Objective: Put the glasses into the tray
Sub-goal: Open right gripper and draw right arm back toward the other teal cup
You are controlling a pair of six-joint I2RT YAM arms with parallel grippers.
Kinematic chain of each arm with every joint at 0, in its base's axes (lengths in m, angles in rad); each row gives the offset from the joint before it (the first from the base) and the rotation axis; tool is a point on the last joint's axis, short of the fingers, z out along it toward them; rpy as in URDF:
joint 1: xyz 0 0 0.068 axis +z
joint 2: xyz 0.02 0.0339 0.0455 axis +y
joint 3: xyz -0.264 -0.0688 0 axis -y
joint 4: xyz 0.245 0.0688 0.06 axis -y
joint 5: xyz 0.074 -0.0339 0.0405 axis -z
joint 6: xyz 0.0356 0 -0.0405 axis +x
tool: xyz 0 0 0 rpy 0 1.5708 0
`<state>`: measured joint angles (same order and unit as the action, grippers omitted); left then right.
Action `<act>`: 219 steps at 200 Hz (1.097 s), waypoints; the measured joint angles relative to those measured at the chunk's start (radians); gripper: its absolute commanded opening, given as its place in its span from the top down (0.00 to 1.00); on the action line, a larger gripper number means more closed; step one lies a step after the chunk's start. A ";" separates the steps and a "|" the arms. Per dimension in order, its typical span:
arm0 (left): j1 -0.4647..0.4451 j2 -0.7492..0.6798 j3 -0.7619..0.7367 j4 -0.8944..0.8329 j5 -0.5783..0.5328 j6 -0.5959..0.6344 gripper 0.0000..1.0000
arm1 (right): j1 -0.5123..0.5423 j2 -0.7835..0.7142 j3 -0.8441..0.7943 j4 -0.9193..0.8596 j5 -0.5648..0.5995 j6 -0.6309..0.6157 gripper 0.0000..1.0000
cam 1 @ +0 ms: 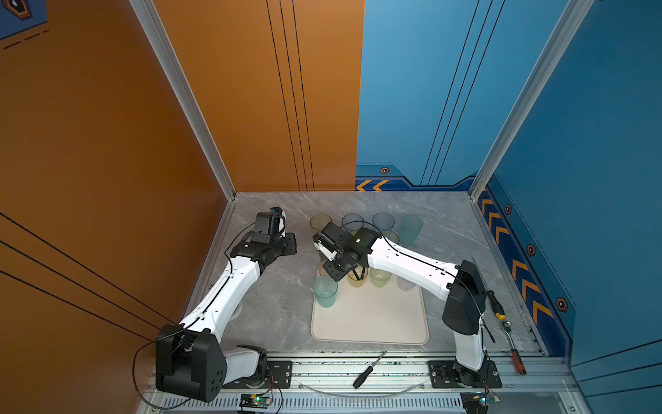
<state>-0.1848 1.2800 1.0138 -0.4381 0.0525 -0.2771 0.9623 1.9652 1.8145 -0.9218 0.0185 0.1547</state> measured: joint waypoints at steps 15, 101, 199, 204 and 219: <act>-0.008 0.003 0.000 0.000 -0.003 0.000 0.72 | -0.007 -0.012 -0.013 0.014 -0.005 0.000 0.67; -0.031 0.003 0.021 -0.003 -0.034 0.001 0.72 | -0.080 -0.237 -0.190 0.086 -0.018 0.003 0.67; -0.072 -0.006 0.021 0.001 -0.087 0.023 0.72 | -0.623 -0.571 -0.401 0.156 0.067 0.113 0.65; -0.074 -0.006 0.021 0.001 -0.089 0.023 0.72 | -0.650 -0.566 -0.401 0.156 0.064 0.114 0.65; -0.079 -0.006 0.021 0.001 -0.095 0.025 0.72 | -0.726 -0.532 -0.393 0.152 0.061 0.116 0.67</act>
<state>-0.2638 1.2736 1.0351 -0.4374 -0.0422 -0.2520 0.2359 1.4334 1.4212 -0.7700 0.0792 0.2703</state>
